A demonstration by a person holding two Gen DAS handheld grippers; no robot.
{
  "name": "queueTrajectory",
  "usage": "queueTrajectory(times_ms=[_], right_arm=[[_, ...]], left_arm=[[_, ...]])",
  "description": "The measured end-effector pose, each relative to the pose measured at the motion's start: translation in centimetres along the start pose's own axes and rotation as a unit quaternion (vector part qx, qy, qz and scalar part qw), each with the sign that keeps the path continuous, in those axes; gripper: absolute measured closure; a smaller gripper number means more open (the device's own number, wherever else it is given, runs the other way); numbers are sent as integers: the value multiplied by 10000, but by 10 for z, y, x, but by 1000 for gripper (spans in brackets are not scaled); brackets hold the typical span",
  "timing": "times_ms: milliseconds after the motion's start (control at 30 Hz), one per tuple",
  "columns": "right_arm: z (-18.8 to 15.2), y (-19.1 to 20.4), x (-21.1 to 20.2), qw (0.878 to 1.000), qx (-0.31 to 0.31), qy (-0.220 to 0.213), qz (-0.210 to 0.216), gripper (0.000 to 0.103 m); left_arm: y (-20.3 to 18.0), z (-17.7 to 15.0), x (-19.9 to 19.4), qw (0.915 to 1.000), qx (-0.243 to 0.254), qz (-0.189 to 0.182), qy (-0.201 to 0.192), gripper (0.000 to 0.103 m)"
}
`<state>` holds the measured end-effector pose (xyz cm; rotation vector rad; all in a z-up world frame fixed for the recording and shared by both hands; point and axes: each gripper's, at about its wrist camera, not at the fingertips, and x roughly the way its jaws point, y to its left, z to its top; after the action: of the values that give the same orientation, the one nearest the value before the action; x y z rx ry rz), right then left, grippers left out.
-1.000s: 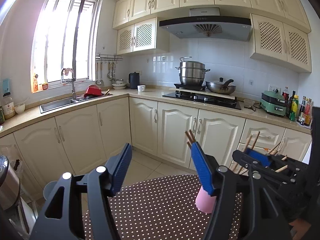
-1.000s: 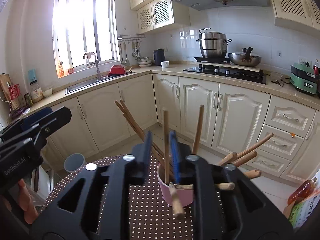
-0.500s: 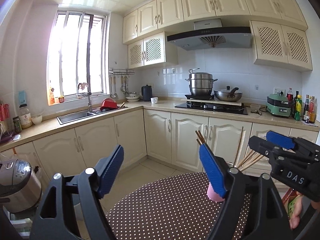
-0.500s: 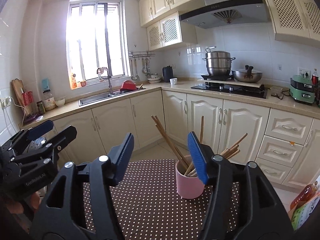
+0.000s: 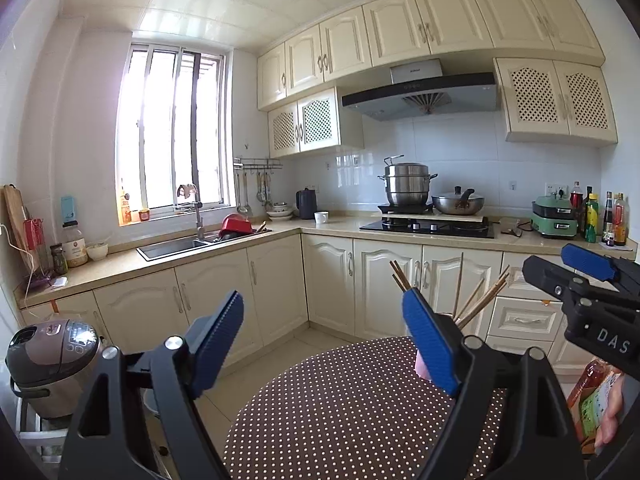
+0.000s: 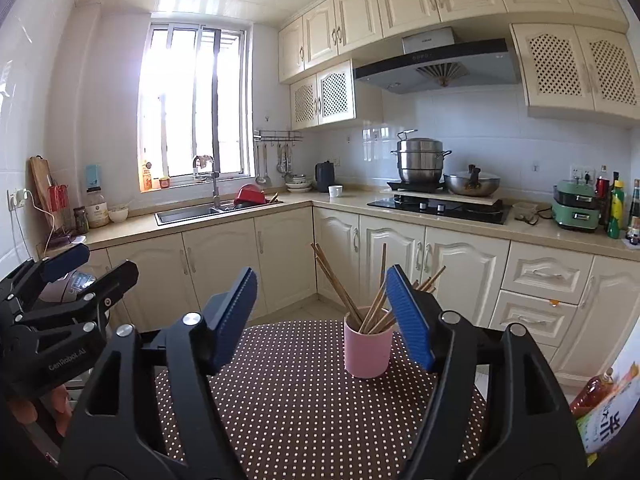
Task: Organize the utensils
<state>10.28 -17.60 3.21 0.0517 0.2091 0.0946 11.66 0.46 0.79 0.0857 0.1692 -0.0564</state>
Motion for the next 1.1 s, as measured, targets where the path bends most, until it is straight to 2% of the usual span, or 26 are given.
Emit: queueTrajectory(times_ms=[200,400,667,1100], right_arm=[[-8,13,-40,9997,-60,-195,-126,23],[-15,27,-73,9984,-189,-454,-280,11],[-23,39,-94,9974,-280,-608,-281,7],[-24,41,-98,9973,-215,-680,-166,6]], left_arm=[[3,-5,-44,9998,18,57,-203,20],[9,-9,-70,9996,-126,-30,-236,18],[18,-12,-91,9988,-308,-172,-324,13],[19,-11,-93,9983,-337,-184,-433,9]])
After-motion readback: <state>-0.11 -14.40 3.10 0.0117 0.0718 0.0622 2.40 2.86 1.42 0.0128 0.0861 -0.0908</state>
